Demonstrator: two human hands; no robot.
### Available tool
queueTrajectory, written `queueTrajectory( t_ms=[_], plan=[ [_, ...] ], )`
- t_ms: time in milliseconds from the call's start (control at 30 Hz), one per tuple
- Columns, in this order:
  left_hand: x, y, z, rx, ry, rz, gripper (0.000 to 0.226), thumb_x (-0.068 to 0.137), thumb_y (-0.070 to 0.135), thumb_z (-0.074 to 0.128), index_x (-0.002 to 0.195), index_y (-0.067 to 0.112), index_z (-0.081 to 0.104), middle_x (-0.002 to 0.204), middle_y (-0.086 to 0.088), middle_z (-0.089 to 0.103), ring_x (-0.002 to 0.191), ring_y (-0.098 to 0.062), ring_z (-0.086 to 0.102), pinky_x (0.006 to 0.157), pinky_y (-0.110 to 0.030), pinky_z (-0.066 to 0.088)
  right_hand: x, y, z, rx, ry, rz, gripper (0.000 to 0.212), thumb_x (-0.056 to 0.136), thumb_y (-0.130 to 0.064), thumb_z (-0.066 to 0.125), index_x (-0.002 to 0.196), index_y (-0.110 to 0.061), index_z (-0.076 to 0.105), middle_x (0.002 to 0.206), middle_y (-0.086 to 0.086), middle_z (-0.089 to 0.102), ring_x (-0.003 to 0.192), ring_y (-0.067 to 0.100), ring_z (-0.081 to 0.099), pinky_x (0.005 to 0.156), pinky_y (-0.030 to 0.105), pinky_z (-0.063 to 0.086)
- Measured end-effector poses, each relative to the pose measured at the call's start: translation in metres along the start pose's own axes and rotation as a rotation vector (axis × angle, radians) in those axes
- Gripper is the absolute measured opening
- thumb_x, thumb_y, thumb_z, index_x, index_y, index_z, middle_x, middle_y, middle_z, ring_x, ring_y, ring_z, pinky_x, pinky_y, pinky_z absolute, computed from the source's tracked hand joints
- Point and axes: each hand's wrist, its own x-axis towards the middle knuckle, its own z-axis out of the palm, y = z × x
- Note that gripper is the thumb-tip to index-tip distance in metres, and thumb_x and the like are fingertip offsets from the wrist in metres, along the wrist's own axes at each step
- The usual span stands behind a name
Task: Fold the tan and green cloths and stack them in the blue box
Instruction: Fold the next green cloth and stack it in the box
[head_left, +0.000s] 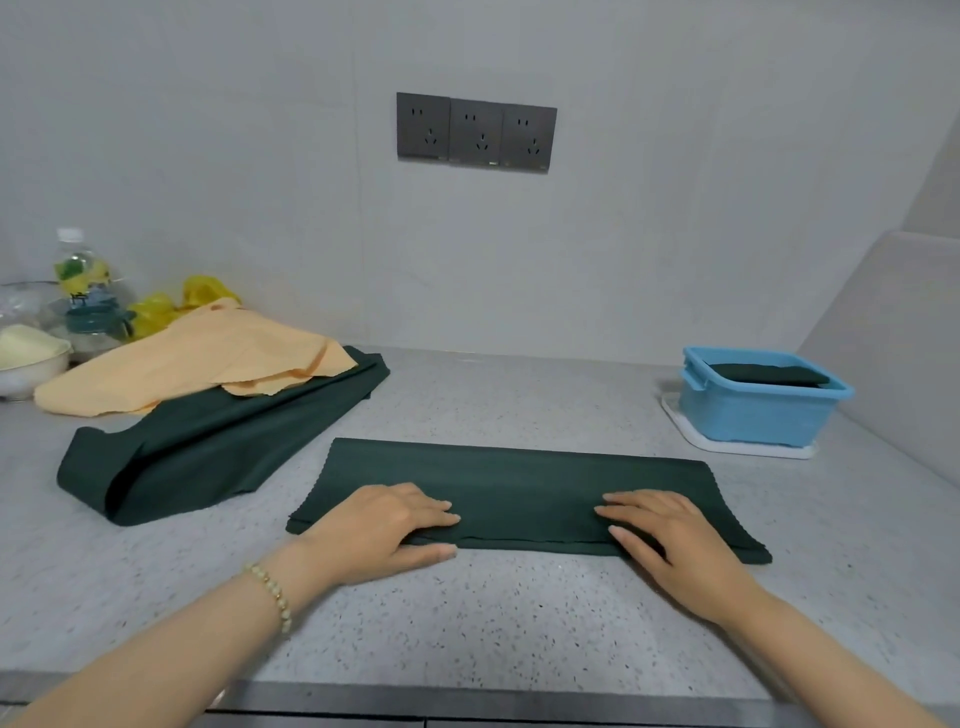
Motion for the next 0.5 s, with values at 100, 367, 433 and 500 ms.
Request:
queueTrajectory(
  t_ms=[100, 367, 433, 500],
  plan=[
    [0.016, 0.004, -0.012, -0.170, 0.095, -0.111, 0.066, 0.087, 0.072, 0.013, 0.127, 0.040, 0.056, 0.123, 0.025, 0.060, 0.110, 0.002, 0.054, 0.093, -0.021, 0.042, 0.027, -0.002, -0.001, 0.064, 0.066, 0.064, 0.035, 0.099, -0.034, 0.043, 0.132, -0.033, 0.053, 0.138, -0.017, 0.048, 0.129, 0.003, 0.041, 0.110, 0.020, 0.021],
    [0.115, 0.021, 0.000, -0.170, -0.014, -0.341, 0.048, 0.105, 0.030, 0.019, 0.151, 0.015, 0.020, 0.158, -0.003, 0.022, 0.145, -0.020, 0.020, 0.118, -0.033, 0.013, 0.120, -0.053, 0.032, 0.135, -0.193, 0.175, 0.047, 0.105, -0.028, 0.020, 0.150, -0.017, 0.020, 0.157, 0.000, 0.021, 0.145, 0.014, 0.014, 0.118, 0.033, 0.002],
    [0.125, 0.025, 0.010, -0.174, -0.075, -0.371, 0.049, 0.105, 0.029, 0.015, 0.152, 0.015, 0.014, 0.160, -0.002, 0.014, 0.147, -0.019, 0.011, 0.119, -0.035, 0.005, 0.122, -0.057, 0.046, 0.092, -0.274, 0.189, 0.048, 0.105, -0.028, 0.017, 0.152, -0.017, 0.014, 0.159, -0.001, 0.013, 0.147, 0.014, 0.007, 0.117, 0.035, -0.003],
    [0.126, 0.027, 0.020, -0.154, -0.112, -0.391, 0.050, 0.105, 0.029, 0.013, 0.153, 0.015, 0.011, 0.160, -0.001, 0.010, 0.147, -0.018, 0.006, 0.119, -0.037, 0.001, 0.118, -0.055, 0.056, 0.067, -0.315, 0.189, 0.051, 0.105, -0.032, 0.016, 0.152, -0.018, 0.007, 0.160, -0.002, 0.005, 0.147, 0.013, 0.001, 0.117, 0.036, -0.005]
  ],
)
